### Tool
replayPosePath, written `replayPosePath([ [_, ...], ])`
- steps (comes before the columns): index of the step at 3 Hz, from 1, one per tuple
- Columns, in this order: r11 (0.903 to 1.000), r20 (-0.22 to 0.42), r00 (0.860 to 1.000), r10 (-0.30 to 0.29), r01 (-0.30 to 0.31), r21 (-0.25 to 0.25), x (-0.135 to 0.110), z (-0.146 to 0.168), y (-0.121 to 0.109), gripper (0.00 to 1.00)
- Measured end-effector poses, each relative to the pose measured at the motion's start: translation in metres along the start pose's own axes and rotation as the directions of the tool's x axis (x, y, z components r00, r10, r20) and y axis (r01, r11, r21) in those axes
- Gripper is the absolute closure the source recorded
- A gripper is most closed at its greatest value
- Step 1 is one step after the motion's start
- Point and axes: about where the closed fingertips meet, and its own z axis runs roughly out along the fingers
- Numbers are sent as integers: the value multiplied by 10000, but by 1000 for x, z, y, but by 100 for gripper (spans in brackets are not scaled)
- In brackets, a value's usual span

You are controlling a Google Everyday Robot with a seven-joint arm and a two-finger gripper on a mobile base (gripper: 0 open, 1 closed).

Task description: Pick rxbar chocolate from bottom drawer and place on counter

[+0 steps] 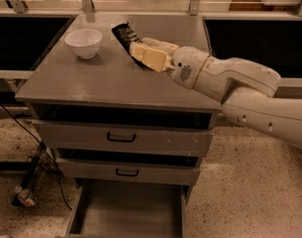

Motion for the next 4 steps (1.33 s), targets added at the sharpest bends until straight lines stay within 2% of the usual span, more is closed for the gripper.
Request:
replayPosePath([
  [2, 9991, -1378, 9904, -146, 197, 363, 24, 4, -6, 100],
  [3, 9976, -1834, 9829, -146, 268, 644, 39, 5, -13, 100],
  [4, 9976, -1837, 9829, -149, 271, 644, 39, 5, -13, 100],
])
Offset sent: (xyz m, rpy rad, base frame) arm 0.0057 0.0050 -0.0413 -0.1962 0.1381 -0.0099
